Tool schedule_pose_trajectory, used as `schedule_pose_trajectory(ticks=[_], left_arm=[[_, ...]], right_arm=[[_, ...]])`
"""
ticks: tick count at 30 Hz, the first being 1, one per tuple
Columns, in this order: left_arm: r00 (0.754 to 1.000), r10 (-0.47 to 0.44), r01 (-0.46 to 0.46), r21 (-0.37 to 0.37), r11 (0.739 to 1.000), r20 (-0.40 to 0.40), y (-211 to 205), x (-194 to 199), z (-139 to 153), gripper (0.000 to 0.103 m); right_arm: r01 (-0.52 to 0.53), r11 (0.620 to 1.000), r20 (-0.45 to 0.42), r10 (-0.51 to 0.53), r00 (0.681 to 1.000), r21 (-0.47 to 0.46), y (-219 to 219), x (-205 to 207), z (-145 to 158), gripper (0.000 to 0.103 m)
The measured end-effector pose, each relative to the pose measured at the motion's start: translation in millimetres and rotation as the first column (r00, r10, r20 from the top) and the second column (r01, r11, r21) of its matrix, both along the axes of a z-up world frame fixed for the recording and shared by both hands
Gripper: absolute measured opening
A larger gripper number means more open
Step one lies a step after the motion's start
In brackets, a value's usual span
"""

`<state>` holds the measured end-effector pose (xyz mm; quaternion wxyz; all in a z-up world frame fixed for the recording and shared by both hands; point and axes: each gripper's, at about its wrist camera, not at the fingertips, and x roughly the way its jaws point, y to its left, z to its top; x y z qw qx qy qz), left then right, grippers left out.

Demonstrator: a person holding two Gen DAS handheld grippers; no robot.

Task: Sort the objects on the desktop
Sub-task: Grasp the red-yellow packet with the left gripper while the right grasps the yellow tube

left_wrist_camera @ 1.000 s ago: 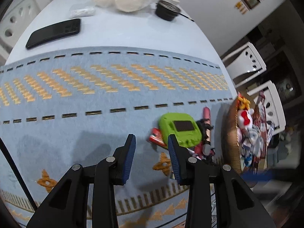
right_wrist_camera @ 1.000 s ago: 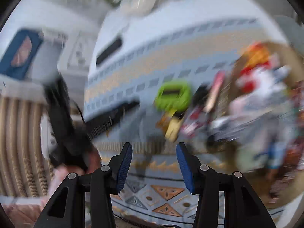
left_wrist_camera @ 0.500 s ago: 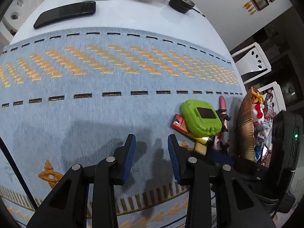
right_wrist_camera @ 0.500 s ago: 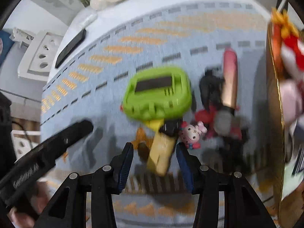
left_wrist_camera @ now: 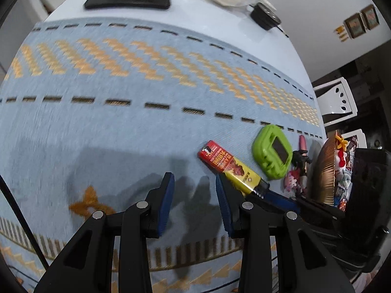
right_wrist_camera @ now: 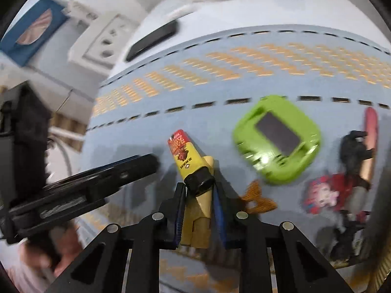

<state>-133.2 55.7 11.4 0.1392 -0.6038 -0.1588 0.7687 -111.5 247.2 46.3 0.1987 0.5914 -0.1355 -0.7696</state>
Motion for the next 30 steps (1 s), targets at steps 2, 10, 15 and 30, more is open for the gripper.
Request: schedule_pose_trajectory(ticks=[2,10,15,30], left_arm=[[1.0,0.01,-0.01,0.016,1.0,0.017,-4,3,-3,0.032],[0.998,0.013,-0.017,0.078,0.997,0.054,2,10,-9,0.032],[0.997,0.053,-0.062,0.152,0.986,0.062,19,6,-8,0.036],[0.982,-0.142,0.129,-0.105,0.986,-0.125,88,-33,-2,0.052]], right_arm=[[-0.03,1.0,0.005,0.03,1.0,-0.006,-7,3,1,0.013],[-0.12,0.993,0.067,0.119,0.991,0.008,-14,24,-5,0.015],[-0.066,0.996,0.144,0.075,0.987,-0.067,5,34,-10,0.016],[-0.002,0.998,0.152,0.011,0.988,-0.063,19,35,-7,0.017]])
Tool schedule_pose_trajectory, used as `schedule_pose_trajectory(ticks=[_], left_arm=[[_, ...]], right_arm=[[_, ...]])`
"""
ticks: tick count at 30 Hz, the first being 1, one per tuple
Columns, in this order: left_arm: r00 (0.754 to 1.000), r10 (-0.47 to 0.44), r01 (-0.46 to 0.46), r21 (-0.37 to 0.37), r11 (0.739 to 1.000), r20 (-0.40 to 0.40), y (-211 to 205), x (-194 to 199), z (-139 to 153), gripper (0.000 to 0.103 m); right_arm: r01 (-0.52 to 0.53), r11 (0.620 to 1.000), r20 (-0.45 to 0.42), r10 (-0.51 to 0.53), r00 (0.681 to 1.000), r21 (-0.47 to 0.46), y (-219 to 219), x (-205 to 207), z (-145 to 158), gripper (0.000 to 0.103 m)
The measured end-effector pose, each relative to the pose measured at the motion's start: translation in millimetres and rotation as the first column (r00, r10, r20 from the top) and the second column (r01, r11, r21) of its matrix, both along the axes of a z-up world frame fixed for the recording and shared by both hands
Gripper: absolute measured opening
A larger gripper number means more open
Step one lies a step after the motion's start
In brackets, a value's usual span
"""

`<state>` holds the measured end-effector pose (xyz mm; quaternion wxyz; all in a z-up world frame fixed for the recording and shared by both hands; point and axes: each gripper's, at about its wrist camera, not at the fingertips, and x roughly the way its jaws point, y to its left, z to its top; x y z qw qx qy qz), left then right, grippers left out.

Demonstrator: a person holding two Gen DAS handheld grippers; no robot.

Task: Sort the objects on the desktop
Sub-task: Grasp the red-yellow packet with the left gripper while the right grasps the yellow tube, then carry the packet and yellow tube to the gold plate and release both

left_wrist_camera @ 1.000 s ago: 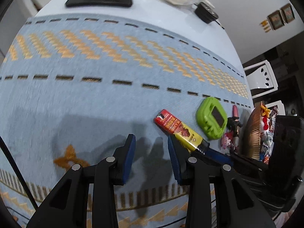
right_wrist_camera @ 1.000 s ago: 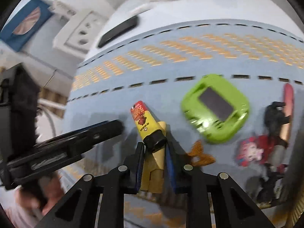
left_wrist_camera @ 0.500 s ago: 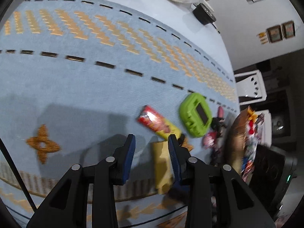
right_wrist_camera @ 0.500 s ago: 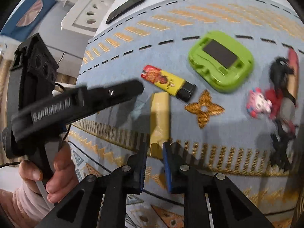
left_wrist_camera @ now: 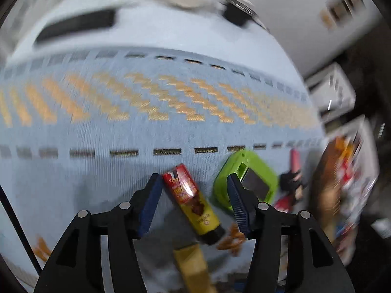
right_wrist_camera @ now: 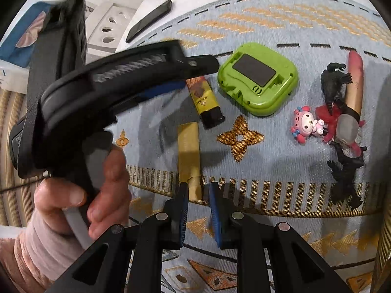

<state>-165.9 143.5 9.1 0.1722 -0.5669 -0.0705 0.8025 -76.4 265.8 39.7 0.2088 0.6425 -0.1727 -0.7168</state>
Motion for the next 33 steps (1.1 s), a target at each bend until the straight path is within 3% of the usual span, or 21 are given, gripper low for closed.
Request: schedule_pose_trajectory(ticks=[2,5,11,14,15,18,22,25,27,29,33], left_arm=[[0.998,-0.057,0.057,-0.024,0.998,-0.005,4,3,2,0.052],[0.999,-0.035,0.034,0.006,0.999,0.018,0,12,-1,0.052],[0.997,-0.046,0.037,-0.136,0.99,-0.068,21,32,-1,0.052],[0.993,-0.049,0.028,-0.183,0.983,-0.109,16,27,-2,0.028],[0.992,-0.06,0.039,-0.183,0.982,-0.113,15,26,-1,0.023],[0.992,-0.081,0.066,-0.155,0.986,-0.093,3,17,3,0.018],[0.996,0.013,-0.022,-0.096,0.995,-0.084,-30,10,13,0.018],[0.995,0.071,-0.077,-0.092,0.993,-0.068,-64,11,17,0.018],[0.995,0.081,-0.086,-0.115,0.99,-0.049,-83,18,16,0.018],[0.993,0.111,-0.115,-0.117,0.986,-0.04,-99,26,16,0.018],[0.989,0.148,-0.148,-0.092,0.985,-0.009,-116,41,12,0.018]], right_arm=[[-0.001,1.0,0.006,0.001,1.0,-0.003,-2,0,-1,0.017],[0.002,1.0,0.003,-0.002,1.0,-0.006,0,0,-1,0.017],[0.004,1.0,0.006,-0.004,1.0,0.006,13,4,1,0.017],[0.008,1.0,-0.008,-0.008,1.0,0.015,17,5,5,0.017],[0.01,1.0,-0.007,-0.01,1.0,0.016,17,5,5,0.017],[0.013,1.0,-0.004,-0.013,1.0,0.019,19,5,3,0.017],[-0.02,1.0,-0.023,0.02,1.0,0.01,9,6,7,0.017],[-0.039,0.999,-0.067,0.041,0.997,0.031,-8,4,8,0.017],[-0.042,0.998,-0.094,0.047,0.994,0.051,-17,3,9,0.042],[-0.06,0.994,-0.124,0.071,0.99,0.092,-26,2,12,0.052],[-0.116,0.956,-0.179,0.168,0.969,0.269,-54,-3,9,0.053]])
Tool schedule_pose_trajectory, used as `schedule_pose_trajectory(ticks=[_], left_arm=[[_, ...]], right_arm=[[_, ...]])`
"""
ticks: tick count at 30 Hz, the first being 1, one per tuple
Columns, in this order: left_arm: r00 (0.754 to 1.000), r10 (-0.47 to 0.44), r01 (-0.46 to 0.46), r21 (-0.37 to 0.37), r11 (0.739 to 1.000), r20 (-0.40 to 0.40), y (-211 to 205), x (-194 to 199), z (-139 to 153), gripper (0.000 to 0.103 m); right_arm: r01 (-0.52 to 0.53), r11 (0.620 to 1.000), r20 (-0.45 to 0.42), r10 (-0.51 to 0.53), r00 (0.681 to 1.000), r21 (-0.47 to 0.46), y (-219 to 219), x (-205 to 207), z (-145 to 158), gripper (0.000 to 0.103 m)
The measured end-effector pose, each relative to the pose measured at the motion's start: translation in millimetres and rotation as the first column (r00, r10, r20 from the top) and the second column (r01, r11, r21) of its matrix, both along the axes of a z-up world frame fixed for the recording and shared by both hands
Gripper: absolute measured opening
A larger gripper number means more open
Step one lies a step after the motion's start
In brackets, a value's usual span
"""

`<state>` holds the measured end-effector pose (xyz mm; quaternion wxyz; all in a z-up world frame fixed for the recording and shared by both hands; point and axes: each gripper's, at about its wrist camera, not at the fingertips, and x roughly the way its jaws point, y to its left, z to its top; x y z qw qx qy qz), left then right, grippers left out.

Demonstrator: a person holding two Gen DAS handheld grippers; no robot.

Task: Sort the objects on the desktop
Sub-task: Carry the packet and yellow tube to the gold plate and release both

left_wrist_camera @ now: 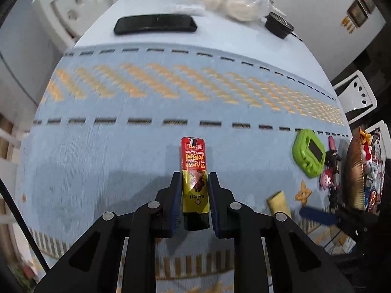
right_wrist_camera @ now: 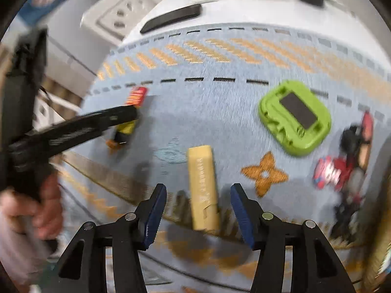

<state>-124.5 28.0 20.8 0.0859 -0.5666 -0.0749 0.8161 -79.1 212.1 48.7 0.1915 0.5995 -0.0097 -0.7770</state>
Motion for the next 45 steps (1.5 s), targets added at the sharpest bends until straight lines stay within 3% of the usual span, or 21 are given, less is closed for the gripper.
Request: schedule_pose_trajectory(ticks=[5,7,9,13,15,17,18,19,22,27,31,37,40,45], left_arm=[[0.999,-0.033,0.033,-0.014,0.999,0.003,13,8,0,0.018],[0.999,-0.046,0.046,-0.003,0.999,-0.007,21,6,4,0.018],[0.997,-0.07,0.071,0.011,0.997,-0.032,28,5,12,0.018],[0.989,-0.127,0.128,0.01,0.992,-0.078,46,5,33,0.018],[0.983,-0.152,0.153,0.011,0.988,-0.101,55,4,45,0.018],[0.976,-0.178,0.181,0.01,0.984,-0.127,66,4,57,0.018],[0.97,-0.196,0.199,0.012,0.98,-0.143,74,5,65,0.018],[0.963,-0.216,0.221,0.011,0.975,-0.158,81,5,72,0.018],[0.933,-0.293,0.301,0.003,0.954,-0.209,110,8,93,0.018],[0.877,-0.397,0.424,0.046,0.905,-0.27,164,12,122,0.018],[0.823,-0.471,0.512,0.054,0.858,-0.317,209,14,140,0.018],[0.738,-0.571,0.621,0.029,0.783,-0.36,261,25,152,0.018],[0.723,-0.598,0.646,0.03,0.763,-0.346,279,24,147,0.018],[0.72,-0.604,0.659,0.064,0.749,-0.341,296,18,143,0.018]], right_arm=[[-0.097,0.976,-0.053,0.109,0.993,0.194,-18,13,-8,0.054],[-0.114,0.969,-0.075,0.133,0.988,0.219,-22,18,-9,0.05],[-0.123,0.971,-0.079,0.141,0.987,0.205,-21,19,-7,0.024],[-0.059,0.996,0.001,0.059,0.998,0.064,4,16,-4,0.023],[0.015,0.998,0.047,-0.013,0.999,-0.055,29,17,2,0.023],[0.085,0.987,0.062,-0.077,0.995,-0.135,52,18,12,0.021],[0.126,0.977,0.064,-0.116,0.991,-0.174,68,19,20,0.013],[0.16,0.966,0.066,-0.149,0.987,-0.202,81,20,27,0.012],[0.248,0.934,0.046,-0.245,0.969,-0.257,108,24,49,0.012],[0.366,0.845,-0.02,-0.405,0.914,-0.389,161,35,100,0.012],[0.459,0.765,-0.056,-0.538,0.841,-0.451,207,42,131,0.012],[0.553,0.731,-0.158,-0.65,0.744,-0.401,270,65,164,0.012],[0.598,0.7,-0.165,-0.692,0.703,-0.389,295,75,167,0.012],[0.635,0.668,-0.176,-0.73,0.66,-0.388,320,79,169,0.012]])
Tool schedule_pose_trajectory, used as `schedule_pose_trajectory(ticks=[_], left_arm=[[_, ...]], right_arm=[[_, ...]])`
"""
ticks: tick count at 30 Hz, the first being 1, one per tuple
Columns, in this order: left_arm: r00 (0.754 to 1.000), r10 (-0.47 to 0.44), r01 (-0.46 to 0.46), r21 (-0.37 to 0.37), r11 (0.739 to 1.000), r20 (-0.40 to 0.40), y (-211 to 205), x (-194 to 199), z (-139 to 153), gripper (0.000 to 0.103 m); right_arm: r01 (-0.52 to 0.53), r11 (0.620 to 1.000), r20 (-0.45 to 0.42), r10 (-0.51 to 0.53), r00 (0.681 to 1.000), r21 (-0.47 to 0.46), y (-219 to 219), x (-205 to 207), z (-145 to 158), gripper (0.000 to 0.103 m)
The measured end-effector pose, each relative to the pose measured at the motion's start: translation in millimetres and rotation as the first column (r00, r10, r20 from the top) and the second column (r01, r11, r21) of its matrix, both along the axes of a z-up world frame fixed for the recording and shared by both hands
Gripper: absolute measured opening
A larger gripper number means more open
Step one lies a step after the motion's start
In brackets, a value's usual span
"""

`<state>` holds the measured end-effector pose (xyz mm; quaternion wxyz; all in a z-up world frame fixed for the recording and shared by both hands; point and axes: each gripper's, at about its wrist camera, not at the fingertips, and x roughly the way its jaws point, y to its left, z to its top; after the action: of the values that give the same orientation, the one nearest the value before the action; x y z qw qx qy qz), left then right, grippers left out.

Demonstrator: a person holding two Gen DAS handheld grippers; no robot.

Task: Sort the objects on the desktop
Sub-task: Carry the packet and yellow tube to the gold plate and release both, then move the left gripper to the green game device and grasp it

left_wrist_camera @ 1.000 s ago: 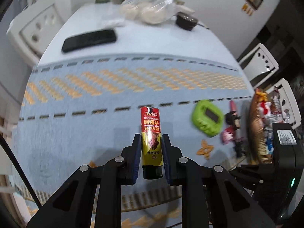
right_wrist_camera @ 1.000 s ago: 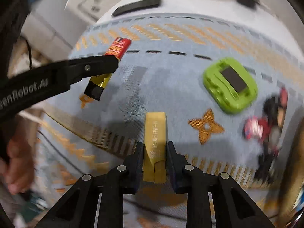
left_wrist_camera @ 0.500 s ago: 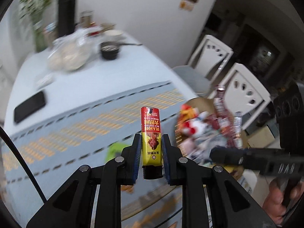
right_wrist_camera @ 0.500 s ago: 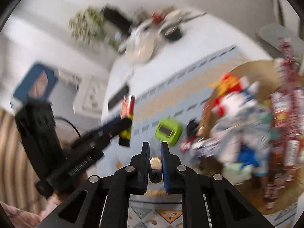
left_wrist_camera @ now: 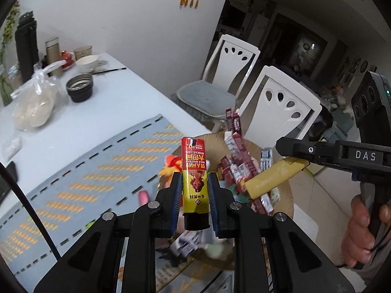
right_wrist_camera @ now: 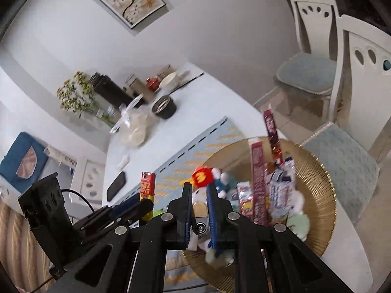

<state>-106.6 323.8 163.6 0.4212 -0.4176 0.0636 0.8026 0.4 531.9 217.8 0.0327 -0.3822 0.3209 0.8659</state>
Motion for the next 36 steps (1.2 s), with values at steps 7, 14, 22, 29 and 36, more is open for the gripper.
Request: schedule_pose_trajectory(ticks=[7,14,22,29,36], left_arm=[[0.974,-0.012,-0.015,0.118,0.993,0.227,17,-29,-20,0.047],[0.941,0.052,-0.094,0.111,0.989,0.333,-13,-32,-41,0.047],[0.946,0.162,-0.174,0.018,0.985,0.28,-37,-29,-39,0.047],[0.945,0.201,-0.222,0.058,0.973,0.257,-59,-24,-21,0.047],[0.943,0.225,-0.249,0.073,0.966,0.246,-79,-20,-14,0.047]], right_arm=[[0.086,0.996,-0.008,-0.086,0.996,0.014,9,-19,-3,0.019],[0.103,0.994,-0.002,-0.103,0.995,-0.03,18,-18,-9,0.037],[0.02,0.999,0.007,-0.02,1.0,-0.034,0,-22,-7,0.037],[-0.092,0.996,0.027,0.092,0.995,0.012,-35,-25,-3,0.037],[-0.185,0.982,0.061,0.183,0.981,0.026,-71,-27,-7,0.037]])
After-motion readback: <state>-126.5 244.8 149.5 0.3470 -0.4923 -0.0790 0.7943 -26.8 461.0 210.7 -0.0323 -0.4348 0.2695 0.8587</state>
